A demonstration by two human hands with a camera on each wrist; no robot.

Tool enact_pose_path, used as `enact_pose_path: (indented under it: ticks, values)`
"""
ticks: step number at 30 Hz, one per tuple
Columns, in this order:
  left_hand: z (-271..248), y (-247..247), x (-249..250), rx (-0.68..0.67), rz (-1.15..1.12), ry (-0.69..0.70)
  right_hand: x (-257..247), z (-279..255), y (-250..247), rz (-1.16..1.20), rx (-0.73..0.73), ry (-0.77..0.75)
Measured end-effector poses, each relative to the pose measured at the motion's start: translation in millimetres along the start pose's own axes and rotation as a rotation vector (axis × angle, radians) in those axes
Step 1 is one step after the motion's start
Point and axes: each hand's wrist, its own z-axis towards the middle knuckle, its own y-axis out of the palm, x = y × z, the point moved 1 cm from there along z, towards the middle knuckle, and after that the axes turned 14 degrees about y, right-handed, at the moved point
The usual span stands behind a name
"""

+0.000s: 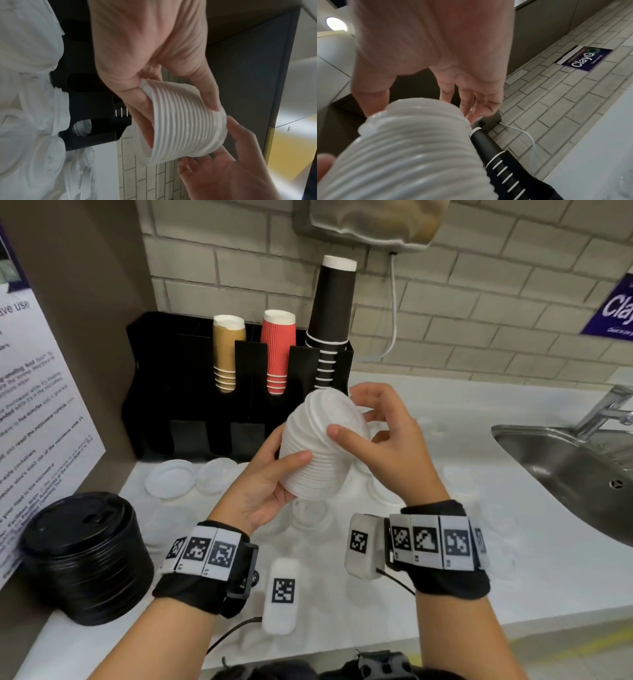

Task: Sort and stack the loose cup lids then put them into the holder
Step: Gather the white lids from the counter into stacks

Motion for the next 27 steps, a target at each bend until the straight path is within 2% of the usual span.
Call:
enact_pose_path:
  ticks: [8,19,24,27]
  values:
    - [1,2,-9,-0.067,0.024,-0.019,4,0,6,-0.105,-0.029,-0.072]
    - [2,8,-12,-0.022,0.008,-0.003,4,0,1,-0.173,-0.042,-0.09]
    - [4,8,-9,0.028,-0.039,0.031,-1,11,-33,-0.138,-0.069,-0.027]
    - [7,7,-3,0.063,-0.064,0.07,4,26,-68,-0.217,-0.165,0.06]
